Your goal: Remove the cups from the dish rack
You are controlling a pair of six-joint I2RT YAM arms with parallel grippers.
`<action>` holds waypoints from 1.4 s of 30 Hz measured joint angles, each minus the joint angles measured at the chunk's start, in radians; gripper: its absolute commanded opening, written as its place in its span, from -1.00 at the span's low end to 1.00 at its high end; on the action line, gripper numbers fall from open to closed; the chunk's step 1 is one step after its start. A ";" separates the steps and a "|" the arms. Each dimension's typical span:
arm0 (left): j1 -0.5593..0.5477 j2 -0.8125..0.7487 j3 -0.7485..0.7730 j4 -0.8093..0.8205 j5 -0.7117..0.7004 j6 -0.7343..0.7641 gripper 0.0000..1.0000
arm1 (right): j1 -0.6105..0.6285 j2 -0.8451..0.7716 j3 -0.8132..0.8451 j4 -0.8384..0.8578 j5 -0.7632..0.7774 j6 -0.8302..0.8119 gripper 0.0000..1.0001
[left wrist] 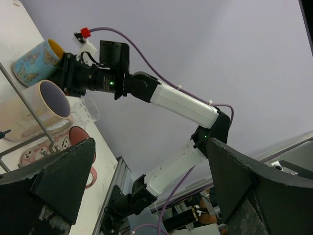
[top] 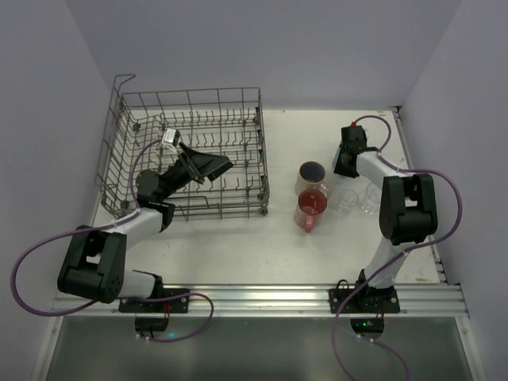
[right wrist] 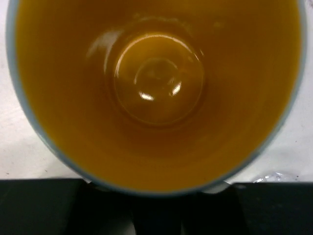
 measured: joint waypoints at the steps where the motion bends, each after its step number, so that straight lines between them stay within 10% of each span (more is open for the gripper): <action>1: 0.000 -0.001 0.000 0.000 0.000 0.000 0.99 | 0.000 0.000 -0.007 -0.004 0.002 0.000 -0.37; 18: 0.000 -0.071 -0.023 -0.040 0.008 0.010 1.00 | 0.006 -0.087 -0.092 -0.045 0.018 0.013 0.05; 32: -0.001 -0.225 0.027 -0.444 0.002 0.291 1.00 | 0.012 -0.357 -0.107 -0.097 0.047 0.062 0.12; 42: -0.018 -0.349 0.057 -0.800 -0.055 0.544 1.00 | 0.148 -0.726 -0.240 -0.184 0.062 0.145 0.90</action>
